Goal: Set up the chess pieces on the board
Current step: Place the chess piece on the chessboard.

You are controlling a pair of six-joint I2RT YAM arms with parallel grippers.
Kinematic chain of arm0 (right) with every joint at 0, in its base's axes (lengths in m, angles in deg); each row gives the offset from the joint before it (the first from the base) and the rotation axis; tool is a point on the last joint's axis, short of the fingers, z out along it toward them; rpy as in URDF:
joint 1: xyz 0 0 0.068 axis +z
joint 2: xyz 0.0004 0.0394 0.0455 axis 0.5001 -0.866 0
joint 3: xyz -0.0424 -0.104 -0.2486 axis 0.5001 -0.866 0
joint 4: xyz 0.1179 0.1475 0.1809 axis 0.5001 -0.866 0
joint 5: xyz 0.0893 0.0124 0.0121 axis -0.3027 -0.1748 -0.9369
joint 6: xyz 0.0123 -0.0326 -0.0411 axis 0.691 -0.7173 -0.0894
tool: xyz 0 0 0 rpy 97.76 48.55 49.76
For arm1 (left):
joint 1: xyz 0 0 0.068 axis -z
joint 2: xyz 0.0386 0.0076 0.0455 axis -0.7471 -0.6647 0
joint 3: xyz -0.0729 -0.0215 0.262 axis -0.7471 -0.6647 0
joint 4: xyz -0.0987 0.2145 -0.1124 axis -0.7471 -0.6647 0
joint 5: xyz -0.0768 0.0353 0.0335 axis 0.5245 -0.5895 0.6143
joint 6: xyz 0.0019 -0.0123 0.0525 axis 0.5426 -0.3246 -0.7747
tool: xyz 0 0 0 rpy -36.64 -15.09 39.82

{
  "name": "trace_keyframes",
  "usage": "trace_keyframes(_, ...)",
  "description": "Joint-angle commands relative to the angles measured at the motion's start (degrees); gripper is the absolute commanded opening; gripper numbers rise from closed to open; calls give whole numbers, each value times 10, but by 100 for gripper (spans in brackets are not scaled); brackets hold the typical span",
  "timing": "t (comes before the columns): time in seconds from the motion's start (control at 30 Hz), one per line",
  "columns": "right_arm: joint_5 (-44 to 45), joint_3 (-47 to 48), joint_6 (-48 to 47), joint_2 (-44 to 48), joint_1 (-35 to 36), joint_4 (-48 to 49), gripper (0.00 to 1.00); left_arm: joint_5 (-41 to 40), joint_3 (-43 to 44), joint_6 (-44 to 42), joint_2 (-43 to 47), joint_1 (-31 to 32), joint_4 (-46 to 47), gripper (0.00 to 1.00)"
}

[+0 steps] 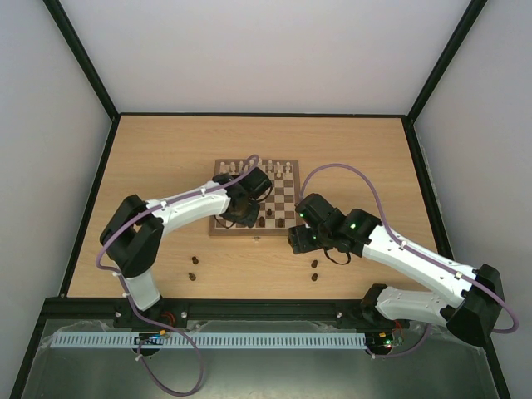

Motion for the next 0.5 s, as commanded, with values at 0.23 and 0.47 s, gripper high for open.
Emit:
trace_keyframes(0.23, -6, -9, -7, 3, 0, -7, 73, 0, 5, -10, -10, -10, 4, 7)
trace_keyframes(0.47, -9, -10, -7, 2, 0, -6, 73, 5, -4, -11, -10, -10, 8, 10)
